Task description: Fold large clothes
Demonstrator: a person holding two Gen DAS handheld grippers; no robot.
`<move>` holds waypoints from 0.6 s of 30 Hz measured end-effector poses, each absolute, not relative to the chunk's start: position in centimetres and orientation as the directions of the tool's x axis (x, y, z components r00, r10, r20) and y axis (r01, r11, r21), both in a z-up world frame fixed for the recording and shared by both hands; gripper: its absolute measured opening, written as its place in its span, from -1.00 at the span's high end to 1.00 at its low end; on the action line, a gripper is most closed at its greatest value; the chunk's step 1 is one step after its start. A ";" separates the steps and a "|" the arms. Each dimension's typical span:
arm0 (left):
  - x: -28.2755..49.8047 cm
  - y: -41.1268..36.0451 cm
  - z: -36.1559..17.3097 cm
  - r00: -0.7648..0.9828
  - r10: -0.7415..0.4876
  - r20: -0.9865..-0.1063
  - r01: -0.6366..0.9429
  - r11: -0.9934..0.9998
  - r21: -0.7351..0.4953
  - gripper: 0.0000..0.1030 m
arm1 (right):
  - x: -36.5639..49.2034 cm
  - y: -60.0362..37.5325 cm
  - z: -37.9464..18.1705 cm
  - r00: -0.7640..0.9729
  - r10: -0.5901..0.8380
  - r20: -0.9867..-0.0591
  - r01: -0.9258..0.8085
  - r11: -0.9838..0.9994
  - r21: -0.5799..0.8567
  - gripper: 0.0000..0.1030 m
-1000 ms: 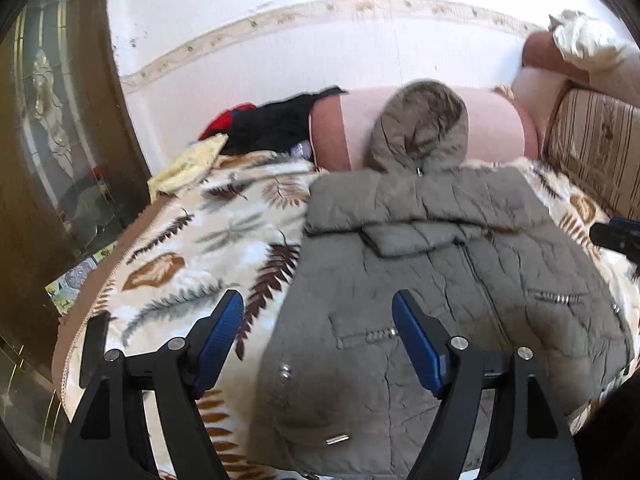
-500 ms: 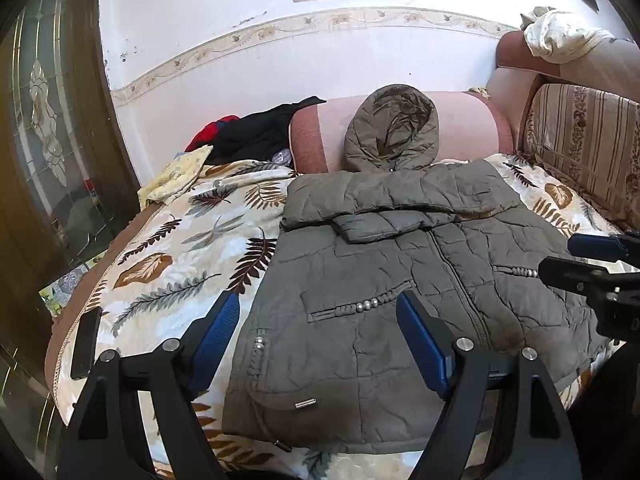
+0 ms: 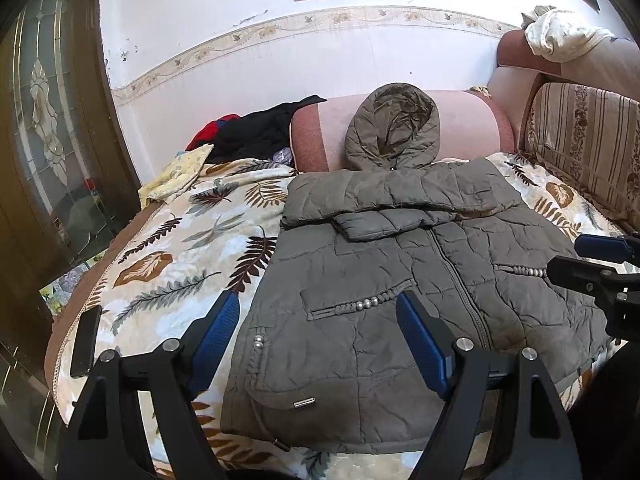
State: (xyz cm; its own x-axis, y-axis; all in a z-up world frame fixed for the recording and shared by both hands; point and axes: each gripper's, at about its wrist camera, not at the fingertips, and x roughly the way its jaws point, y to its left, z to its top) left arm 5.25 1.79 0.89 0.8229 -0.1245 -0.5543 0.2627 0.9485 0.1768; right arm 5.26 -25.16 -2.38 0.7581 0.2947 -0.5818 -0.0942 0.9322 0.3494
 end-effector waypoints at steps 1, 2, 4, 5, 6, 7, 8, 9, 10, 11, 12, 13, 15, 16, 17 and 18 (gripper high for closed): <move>5.3 1.7 0.8 0.822 -0.124 -0.555 0.263 0.948 0.178 -0.55 | 5.3 -25.1 -2.4 0.756 0.297 -0.583 -0.095 0.932 0.351 -0.26; 5.3 1.7 0.8 0.821 -0.125 -0.557 0.264 0.948 0.177 -0.55 | 5.3 -25.0 -2.5 0.755 0.298 -0.584 -0.095 0.931 0.352 -0.26; 5.4 1.8 0.7 0.822 -0.127 -0.556 0.264 0.949 0.173 -0.55 | 5.4 -24.9 -2.6 0.754 0.297 -0.586 -0.095 0.932 0.350 -0.26; 5.4 1.7 0.7 0.821 -0.125 -0.557 0.263 0.949 0.175 -0.55 | 5.4 -24.9 -2.7 0.753 0.296 -0.588 -0.095 0.933 0.348 -0.26; 5.5 1.7 0.6 0.819 -0.125 -0.560 0.263 0.949 0.174 -0.55 | 5.5 -24.9 -2.8 0.750 0.295 -0.591 -0.095 0.934 0.346 -0.26; 5.5 1.6 0.4 0.818 -0.125 -0.562 0.263 0.949 0.172 -0.55 | 5.6 -24.8 -2.8 0.748 0.294 -0.595 -0.093 0.934 0.345 -0.26; 5.6 1.6 0.3 0.817 -0.125 -0.564 0.263 0.949 0.171 -0.55 | 5.7 -24.9 -2.9 0.747 0.295 -0.596 -0.092 0.934 0.346 -0.26; 5.8 1.6 0.2 0.815 -0.124 -0.566 0.263 0.950 0.170 -0.55 | 5.7 -24.9 -2.9 0.746 0.295 -0.597 -0.091 0.933 0.347 -0.26; 5.8 1.6 0.1 0.813 -0.124 -0.568 0.263 0.950 0.169 -0.55 | 5.8 -24.9 -3.0 0.746 0.293 -0.598 -0.089 0.934 0.347 -0.26; 5.9 1.6 -0.1 0.811 -0.124 -0.572 0.264 0.950 0.167 -0.55 | 5.9 -24.9 -3.1 0.745 0.293 -0.599 -0.088 0.934 0.347 -0.26; 6.0 1.6 -0.2 0.809 -0.125 -0.574 0.265 0.950 0.166 -0.55 | 5.9 -25.0 -3.1 0.744 0.293 -0.601 -0.087 0.933 0.348 -0.26; 6.1 1.5 -0.3 0.808 -0.126 -0.576 0.267 0.949 0.166 -0.55 | 6.1 -25.0 -3.3 0.743 0.293 -0.602 -0.085 0.933 0.350 -0.26; 6.2 1.5 -0.5 0.806 -0.126 -0.579 0.269 0.949 0.167 -0.55 | 6.3 -25.0 -3.5 0.737 0.295 -0.608 -0.081 0.932 0.354 -0.26; 6.3 1.5 -0.6 0.804 -0.127 -0.581 0.271 0.948 0.167 -0.55 | 6.4 -25.1 -3.7 0.735 0.296 -0.610 -0.079 0.931 0.356 -0.26; 6.3 1.5 -0.7 0.803 -0.128 -0.583 0.271 0.948 0.166 -0.55 | 6.5 -25.1 -3.8 0.733 0.296 -0.612 -0.076 0.930 0.359 -0.26; 6.3 1.5 -0.8 0.802 -0.127 -0.584 0.272 0.948 0.166 -0.55 | 6.5 -25.1 -4.0 0.731 0.297 -0.614 -0.074 0.929 0.362 -0.26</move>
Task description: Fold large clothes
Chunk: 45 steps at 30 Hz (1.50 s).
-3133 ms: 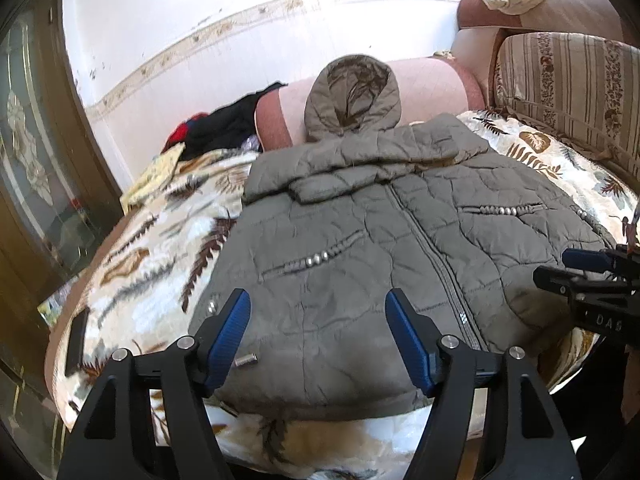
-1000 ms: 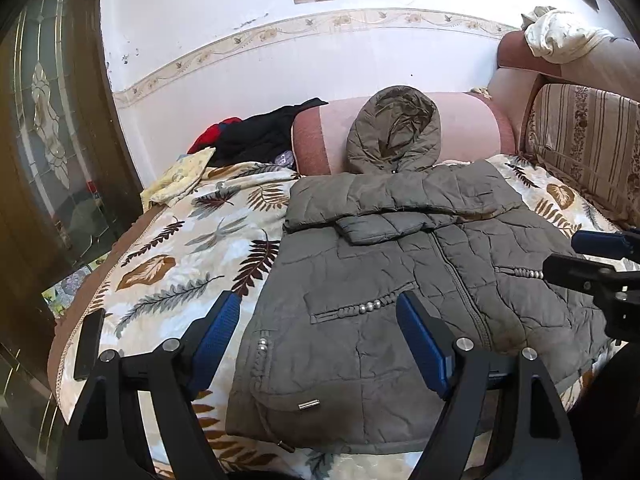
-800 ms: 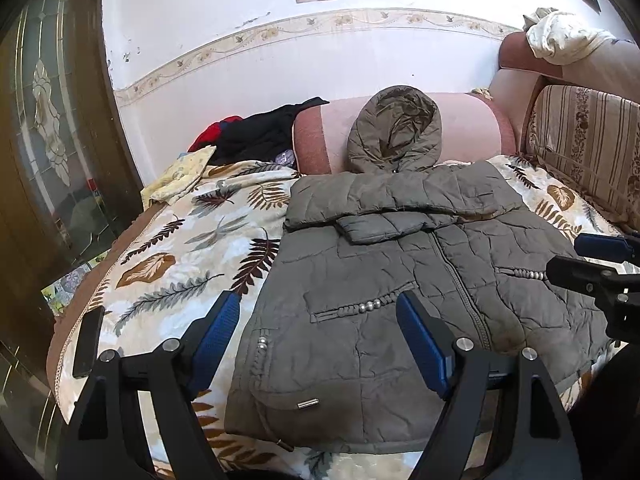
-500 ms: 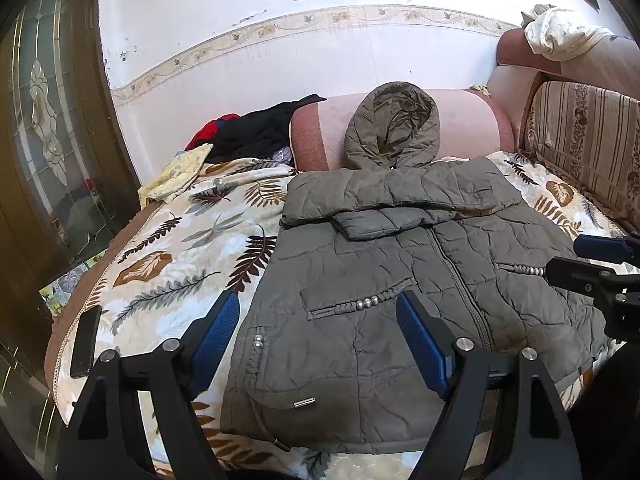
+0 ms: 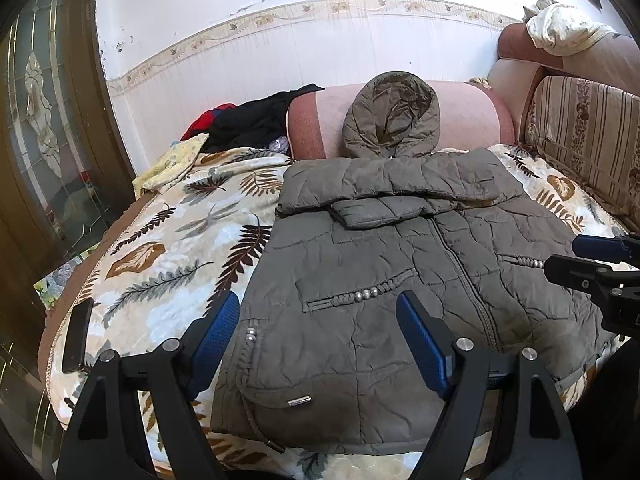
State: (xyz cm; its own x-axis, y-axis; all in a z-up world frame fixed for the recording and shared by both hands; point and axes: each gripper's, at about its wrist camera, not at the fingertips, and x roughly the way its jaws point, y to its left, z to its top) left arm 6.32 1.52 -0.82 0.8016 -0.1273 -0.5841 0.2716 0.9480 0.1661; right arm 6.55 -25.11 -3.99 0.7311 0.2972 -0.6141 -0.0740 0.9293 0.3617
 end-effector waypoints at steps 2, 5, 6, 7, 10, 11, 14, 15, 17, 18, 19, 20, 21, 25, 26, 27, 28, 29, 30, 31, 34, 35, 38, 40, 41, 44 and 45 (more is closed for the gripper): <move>6.5 1.5 -1.0 0.800 -0.126 -0.586 0.271 0.948 0.166 -0.55 | 6.7 -25.2 -4.3 0.725 0.301 -0.619 -0.071 0.927 0.367 -0.26; 6.7 1.5 -1.2 0.797 -0.125 -0.591 0.270 0.949 0.163 -0.55 | 7.0 -25.3 -4.6 0.723 0.301 -0.622 -0.067 0.926 0.371 -0.26; 6.9 1.5 -1.3 0.795 -0.126 -0.593 0.270 0.949 0.160 -0.55 | 7.0 -25.3 -4.7 0.722 0.301 -0.623 -0.066 0.926 0.372 -0.26; 7.0 1.5 -1.3 0.794 -0.126 -0.594 0.270 0.949 0.159 -0.55 | 7.1 -25.3 -4.7 0.721 0.300 -0.624 -0.064 0.926 0.371 -0.26; 7.3 1.2 -1.5 0.791 -0.131 -0.598 0.274 0.949 0.154 -0.55 | 7.3 -25.5 -5.0 0.719 0.300 -0.627 -0.061 0.926 0.374 -0.26; 7.4 1.1 -1.6 0.789 -0.135 -0.599 0.277 0.949 0.151 -0.55 | 7.4 -25.5 -5.1 0.719 0.297 -0.628 -0.058 0.927 0.371 -0.26; 7.7 0.8 -2.0 0.782 -0.145 -0.606 0.291 0.945 0.150 -0.55 | 7.8 -25.9 -5.5 0.715 0.290 -0.636 -0.048 0.928 0.369 -0.26; 7.8 0.7 -2.1 0.781 -0.147 -0.607 0.296 0.943 0.152 -0.55 | 7.9 -26.1 -5.7 0.713 0.289 -0.638 -0.043 0.927 0.372 -0.26; 8.0 0.4 -2.4 0.780 -0.148 -0.609 0.302 0.940 0.158 -0.55 | 8.3 -26.5 -6.2 0.709 0.288 -0.644 -0.030 0.925 0.380 -0.26; 8.2 0.2 -2.6 0.777 -0.148 -0.612 0.305 0.939 0.160 -0.55 | 8.4 -26.7 -6.3 0.708 0.285 -0.645 -0.026 0.924 0.380 -0.26; 8.4 0.1 -2.8 0.774 -0.149 -0.615 0.307 0.938 0.160 -0.55 | 8.7 -26.9 -6.6 0.707 0.281 -0.649 -0.020 0.925 0.380 -0.26; 8.7 -0.1 -3.0 0.771 -0.150 -0.619 0.309 0.938 0.158 -0.55 | 8.8 -27.1 -6.7 0.707 0.279 -0.650 -0.015 0.925 0.380 -0.26; 8.9 -0.1 -3.2 0.767 -0.152 -0.623 0.312 0.938 0.154 -0.55 | 9.0 -27.4 -7.0 0.707 0.275 -0.652 -0.009 0.925 0.381 -0.26; 10.2 -0.7 -4.4 0.747 -0.156 -0.646 0.319 0.937 0.143 -0.55 | 10.1 -28.4 -7.9 0.703 0.258 -0.663 0.019 0.925 0.380 -0.26; 10.5 -0.8 -4.7 0.743 -0.157 -0.650 0.321 0.936 0.142 -0.55 | 10.5 -28.8 -8.2 0.702 0.253 -0.666 0.029 0.924 0.381 -0.26; 10.8 -0.9 -5.0 0.739 -0.157 -0.655 0.323 0.936 0.140 -0.55 | 11.0 -29.2 -8.4 0.701 0.247 -0.669 0.041 0.923 0.383 -0.26; 11.3 -1.1 -5.3 0.733 -0.158 -0.661 0.326 0.935 0.138 -0.55 | 11.4 -29.6 -8.6 0.701 0.241 -0.671 0.051 0.922 0.384 -0.26; 11.6 -1.2 -5.6 0.730 -0.158 -0.665 0.327 0.935 0.137 -0.55 | 11.8 -30.0 -8.8 0.702 0.236 -0.672 0.060 0.921 0.386 -0.26; 12.1 -1.3 -5.9 0.725 -0.157 -0.670 0.328 0.935 0.136 -0.55 | 12.2 -30.3 -8.9 0.705 0.231 -0.671 0.068 0.919 0.388 -0.26; 12.6 -1.5 -6.1 0.722 -0.156 -0.674 0.328 0.935 0.135 -0.55 | 12.6 -30.6 -9.0 0.708 0.225 -0.669 0.077 0.918 0.390 -0.26; 14.1 -2.1 -6.6 0.713 -0.156 -0.683 0.329 0.935 0.130 -0.55 | 13.9 -31.6 -9.4 0.715 0.211 -0.666 0.107 0.909 0.403 -0.26; 14.8 -2.4 -6.8 0.711 -0.153 -0.686 0.327 0.936 0.130 -0.55 | 14.4 -32.0 -9.6 0.720 0.208 -0.662 0.119 0.903 0.414 -0.26; 17.4 -3.5 -6.9 0.702 -0.147 -0.697 0.316 0.941 0.120 -0.55 | 15.9 -33.1 -9.8 0.730 0.204 -0.652 0.146 0.886 0.441 -0.26; 19.1 -4.3 -6.8 0.703 -0.148 -0.696 0.305 0.946 0.108 -0.55 | 16.8 -33.5 -9.9 0.731 0.203 -0.651 0.152 0.882 0.446 -0.26; 20.1 -4.8 -6.6 0.706 -0.146 -0.693 0.297 0.949 0.102 -0.55 | 17.3 -33.7 -9.9 0.731 0.202 -0.651 0.155 0.881 0.447 -0.26; 23.2 -6.1 -5.9 0.717 -0.148 -0.681 0.270 0.960 0.075 -0.55 | 18.9 -34.7 -10.0 0.725 0.220 -0.653 0.149 0.875 0.460 -0.26; 24.4 -6.6 -5.5 0.722 -0.153 -0.675 0.262 0.963 0.062 -0.55 | 19.4 -35.1 -9.9 0.721 0.229 -0.653 0.148 0.871 0.468 -0.26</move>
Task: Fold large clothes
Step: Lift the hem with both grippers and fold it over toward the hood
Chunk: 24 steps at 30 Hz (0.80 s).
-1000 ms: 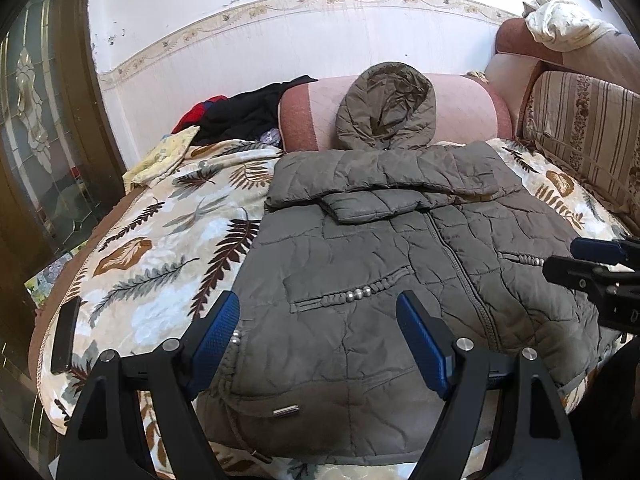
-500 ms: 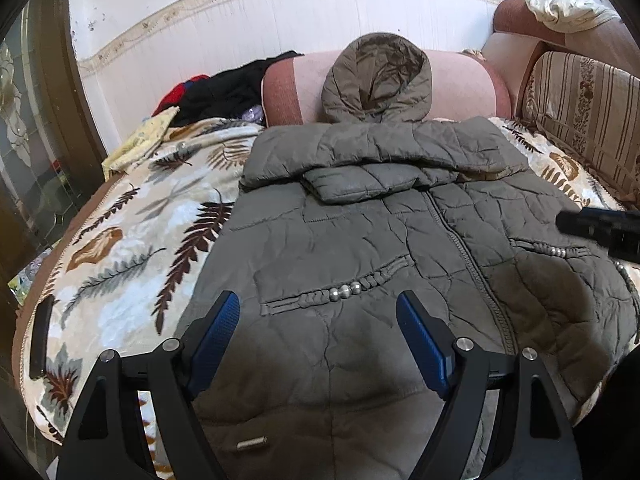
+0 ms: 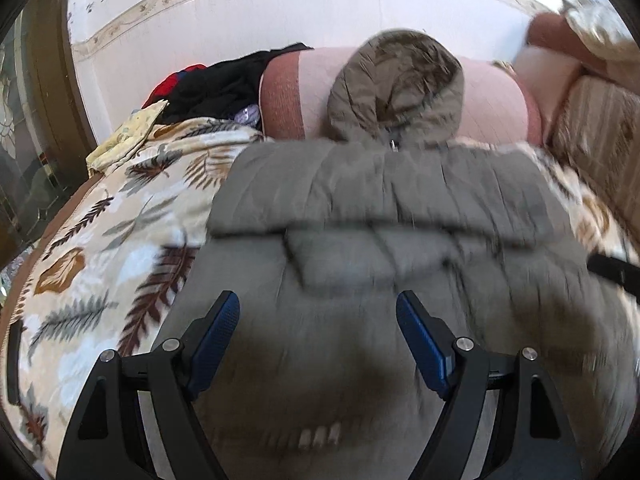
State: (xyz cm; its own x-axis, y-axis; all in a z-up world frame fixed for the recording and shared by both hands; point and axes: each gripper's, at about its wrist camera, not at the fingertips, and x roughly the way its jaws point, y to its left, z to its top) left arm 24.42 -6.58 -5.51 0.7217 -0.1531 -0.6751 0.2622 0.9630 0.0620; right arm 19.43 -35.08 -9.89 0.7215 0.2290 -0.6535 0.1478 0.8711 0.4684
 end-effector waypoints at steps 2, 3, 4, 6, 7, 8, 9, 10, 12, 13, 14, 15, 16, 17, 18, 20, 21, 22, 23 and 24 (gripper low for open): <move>26.8 -7.4 -4.9 0.734 -0.142 -0.664 0.238 0.970 0.056 -0.55 | 20.8 -36.1 -9.2 0.719 0.230 -0.656 0.146 0.873 0.466 -0.26; 28.1 -7.6 -4.6 0.744 -0.135 -0.654 0.221 0.974 0.050 -0.55 | 21.7 -36.8 -8.6 0.720 0.224 -0.657 0.147 0.876 0.460 -0.26; 29.1 -7.7 -4.3 0.750 -0.131 -0.648 0.208 0.977 0.043 -0.55 | 22.2 -37.3 -8.2 0.721 0.223 -0.655 0.146 0.876 0.459 -0.26; 31.6 -7.8 -4.4 0.761 -0.120 -0.638 0.183 0.983 0.034 -0.55 | 23.9 -38.4 -6.9 0.723 0.224 -0.654 0.139 0.879 0.455 -0.26; 32.5 -7.7 -4.5 0.763 -0.117 -0.636 0.178 0.983 0.032 -0.55 | 25.2 -39.0 -6.1 0.722 0.217 -0.657 0.137 0.886 0.443 -0.26; 33.5 -7.7 -4.8 0.763 -0.102 -0.639 0.168 0.985 0.043 -0.55 | 26.3 -39.4 -5.4 0.720 0.215 -0.659 0.136 0.889 0.438 -0.26; 34.2 -7.5 -5.0 0.764 -0.089 -0.639 0.161 0.985 0.056 -0.55 | 27.5 -39.8 -4.8 0.720 0.212 -0.661 0.136 0.891 0.434 -0.26; 35.1 -7.2 -5.1 0.770 -0.079 -0.633 0.158 0.985 0.069 -0.55 | 29.3 -40.4 -3.8 0.720 0.207 -0.663 0.138 0.893 0.429 -0.26; 35.9 -6.6 -5.2 0.777 -0.078 -0.624 0.163 0.983 0.081 -0.55 | 32.1 -41.3 -2.5 0.725 0.209 -0.657 0.133 0.892 0.431 -0.26; 36.1 -6.3 -5.2 0.780 -0.077 -0.621 0.164 0.983 0.084 -0.55 | 34.4 -41.9 -1.7 0.732 0.204 -0.650 0.132 0.894 0.428 -0.26; 36.4 -5.9 -5.3 0.783 -0.075 -0.617 0.162 0.983 0.087 -0.55 | 35.8 -42.4 -1.4 0.733 0.202 -0.650 0.134 0.893 0.429 -0.26; 36.6 -5.6 -5.3 0.786 -0.069 -0.615 0.158 0.983 0.091 -0.55 | 37.7 -43.0 -1.1 0.734 0.201 -0.649 0.141 0.890 0.434 -0.26; 36.8 -5.2 -5.5 0.786 -0.061 -0.616 0.146 0.985 0.089 -0.55 | 39.7 -43.8 -1.0 0.739 0.195 -0.645 0.154 0.883 0.444 -0.26; 37.1 -5.0 -5.6 0.781 -0.066 -0.621 0.146 0.986 0.079 -0.55 | 41.7 -44.6 -1.1 0.741 0.179 -0.647 0.176 0.878 0.445 -0.26; 37.3 -5.0 -5.7 0.776 -0.080 -0.626 0.156 0.985 0.068 -0.55 | 43.5 -45.1 -1.3 0.737 0.169 -0.655 0.191 0.877 0.441 -0.26; 37.3 -5.1 -5.8 0.780 -0.080 -0.620 0.163 0.983 0.078 -0.55 | 47.4 -46.2 -2.0 0.725 0.142 -0.674 0.227 0.874 0.430 -0.26; 37.3 -5.3 -5.9 0.783 -0.080 -0.616 0.168 0.982 0.086 -0.55 | 48.8 -46.6 -2.3 0.722 0.126 -0.680 0.245 0.873 0.422 -0.26; 37.4 -5.6 -6.1 0.784 -0.082 -0.615 0.174 0.981 0.091 -0.55 | 50.8 -47.1 -2.8 0.716 0.108 -0.690 0.261 0.875 0.408 -0.26; 37.5 -5.9 -6.3 0.781 -0.090 -0.618 0.180 0.980 0.085 -0.55 | 51.9 -47.3 -3.1 0.714 0.093 -0.694 0.273 0.876 0.398 -0.26; 37.7 -6.2 -6.6 0.772 -0.103 -0.627 0.194 0.978 0.077 -0.55 | 52.9 -47.6 -3.3 0.714 0.083 -0.695 0.283 0.874 0.396 -0.26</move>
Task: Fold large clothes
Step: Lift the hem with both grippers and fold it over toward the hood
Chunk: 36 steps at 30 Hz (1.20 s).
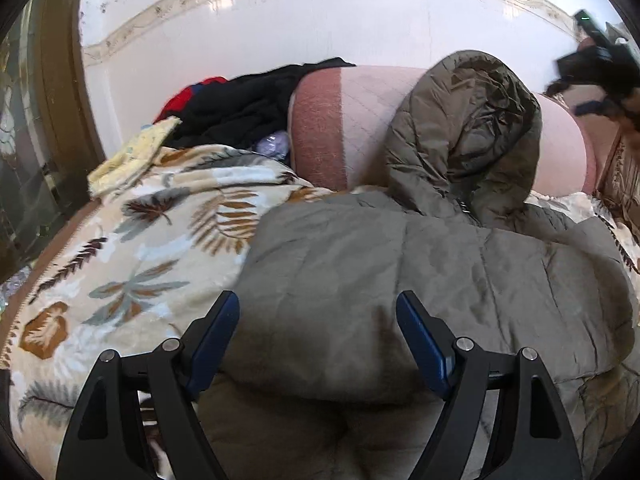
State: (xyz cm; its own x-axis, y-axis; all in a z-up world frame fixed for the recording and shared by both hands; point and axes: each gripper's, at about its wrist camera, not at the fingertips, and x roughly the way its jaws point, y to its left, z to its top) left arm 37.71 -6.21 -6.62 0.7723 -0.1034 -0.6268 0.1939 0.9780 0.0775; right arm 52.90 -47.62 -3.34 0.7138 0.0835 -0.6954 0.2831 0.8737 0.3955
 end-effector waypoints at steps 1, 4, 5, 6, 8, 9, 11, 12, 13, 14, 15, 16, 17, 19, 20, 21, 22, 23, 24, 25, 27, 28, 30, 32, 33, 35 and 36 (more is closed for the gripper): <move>38.0 -6.5 -6.9 0.764 -0.109 -0.635 0.203 0.976 0.077 -0.55 | 54.3 -48.0 -3.9 0.713 0.085 -0.696 0.292 0.867 0.405 -0.26; 38.9 -7.5 -8.6 0.741 -0.074 -0.668 0.203 0.972 0.117 -0.55 | 57.2 -48.4 -5.0 0.709 0.075 -0.702 0.314 0.857 0.408 -0.26; 39.2 -7.7 -9.0 0.735 -0.070 -0.675 0.203 0.972 0.120 -0.55 | 58.0 -48.4 -5.2 0.709 0.079 -0.701 0.311 0.857 0.410 -0.26; 39.3 -7.7 -9.1 0.733 -0.071 -0.676 0.202 0.972 0.118 -0.55 | 58.7 -48.3 -5.4 0.705 0.079 -0.705 0.306 0.863 0.403 -0.11; 39.4 -7.8 -9.0 0.736 -0.076 -0.673 0.204 0.972 0.113 -0.55 | 60.1 -47.5 -6.2 0.660 0.067 -0.748 0.303 0.888 0.347 0.68; 39.4 -7.8 -9.0 0.737 -0.078 -0.671 0.205 0.972 0.112 -0.55 | 60.2 -47.2 -6.7 0.648 0.077 -0.757 0.292 0.894 0.341 0.83; 39.4 -7.7 -8.9 0.736 -0.085 -0.672 0.204 0.974 0.100 -0.55 | 59.1 -46.9 -6.5 0.670 0.051 -0.741 0.293 0.899 0.326 0.85; 39.5 -7.6 -8.8 0.734 -0.089 -0.673 0.203 0.975 0.093 -0.55 | 58.2 -46.8 -6.2 0.685 0.053 -0.727 0.288 0.897 0.336 0.86; 39.4 -7.4 -8.6 0.734 -0.093 -0.673 0.201 0.976 0.084 -0.55 | 57.0 -46.7 -5.9 0.700 0.055 -0.712 0.282 0.895 0.347 0.87; 39.3 -7.3 -8.3 0.735 -0.095 -0.671 0.198 0.977 0.078 -0.55 | 55.7 -46.4 -5.4 0.714 0.061 -0.697 0.268 0.897 0.353 0.88; 39.3 -7.1 -8.1 0.738 -0.097 -0.668 0.194 0.978 0.072 -0.55 | 54.7 -46.2 -4.9 0.726 0.069 -0.684 0.252 0.899 0.358 0.88; 39.2 -6.9 -7.7 0.742 -0.099 -0.663 0.189 0.980 0.066 -0.55 | 52.9 -45.6 -4.1 0.741 0.076 -0.668 0.227 0.907 0.355 0.88; 39.0 -6.5 -7.3 0.749 -0.101 -0.655 0.182 0.982 0.057 -0.55 | 51.4 -45.1 -3.6 0.750 0.079 -0.657 0.209 0.914 0.349 0.88; 38.8 -5.7 -6.4 0.762 -0.108 -0.638 0.166 0.986 0.032 -0.55 | 47.5 -43.9 -2.5 0.776 0.109 -0.621 0.158 0.920 0.358 0.89; 38.6 -5.1 -5.8 0.768 -0.116 -0.629 0.157 0.988 0.009 -0.55 | 45.6 -43.2 -2.1 0.786 0.110 -0.608 0.141 0.926 0.349 0.89; 38.5 -4.6 -5.3 0.773 -0.125 -0.623 0.150 0.989 -0.013 -0.55 | 43.4 -42.4 -1.8 0.794 0.117 -0.596 0.120 0.932 0.342 0.89; 38.4 -3.8 -4.6 0.778 -0.137 -0.613 0.138 0.989 -0.047 -0.55 | 41.5 -41.7 -1.8 0.802 0.133 -0.582 0.097 0.933 0.346 0.89; 38.3 -3.2 -4.2 0.781 -0.147 -0.606 0.131 0.989 -0.071 -0.55 | 39.1 -41.0 -2.1 0.807 0.141 -0.574 0.086 0.933 0.349 0.89; 38.2 -2.6 -3.7 0.785 -0.158 -0.599 0.127 0.987 -0.095 -0.55 | 37.5 -40.4 -2.7 0.805 0.146 -0.575 0.081 0.933 0.350 0.89; 38.0 -2.1 -3.2 0.792 -0.171 -0.586 0.123 0.985 -0.122 -0.55 | 35.1 -39.4 -3.7 0.798 0.171 -0.578 0.063 0.930 0.361 0.89; 37.6 -1.4 -2.3 0.808 -0.194 -0.557 0.121 0.979 -0.165 -0.55 | 32.2 -38.3 -5.7 0.786 0.193 -0.588 0.059 0.922 0.382 0.89; 37.4 -1.3 -2.0 0.813 -0.210 -0.543 0.132 0.975 -0.180 -0.55 | 30.9 -37.5 -7.5 0.767 0.200 -0.610 0.059 0.924 0.379 0.89; 37.1 -2.3 -2.1 0.800 -0.261 -0.540 0.178 0.963 -0.201 -0.55 | 29.6 -36.5 -10.5 0.742 0.193 -0.642 0.080 0.925 0.371 0.89; 37.0 -4.0 -3.1 0.761 -0.327 -0.560 0.250 0.945 -0.211 -0.55 | 29.6 -36.0 -13.2 0.711 0.203 -0.673 0.100 0.918 0.383 0.89; 36.9 -5.4 -3.9 0.738 -0.342 -0.582 0.286 0.939 -0.190 -0.55 | 29.7 -35.8 -14.2 0.706 0.191 -0.682 0.115 0.919 0.376 0.88; 36.8 -7.8 -5.8 0.698 -0.340 -0.630 0.339 0.932 -0.127 -0.55 | 30.4 -35.2 -15.1 0.700 0.187 -0.689 0.111 0.925 0.364 0.88; 36.9 -8.8 -6.8 0.680 -0.334 -0.653 0.357 0.928 -0.103 -0.55 | 30.5 -35.0 -15.1 0.703 0.189 -0.685 0.098 0.929 0.357 0.88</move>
State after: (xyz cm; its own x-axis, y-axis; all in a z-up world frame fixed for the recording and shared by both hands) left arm 36.86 -8.82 -6.76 0.6800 -0.3342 -0.6526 0.3575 0.9282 -0.1028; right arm 30.54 -35.02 -15.06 0.7030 0.1895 -0.6854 0.0983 0.9287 0.3575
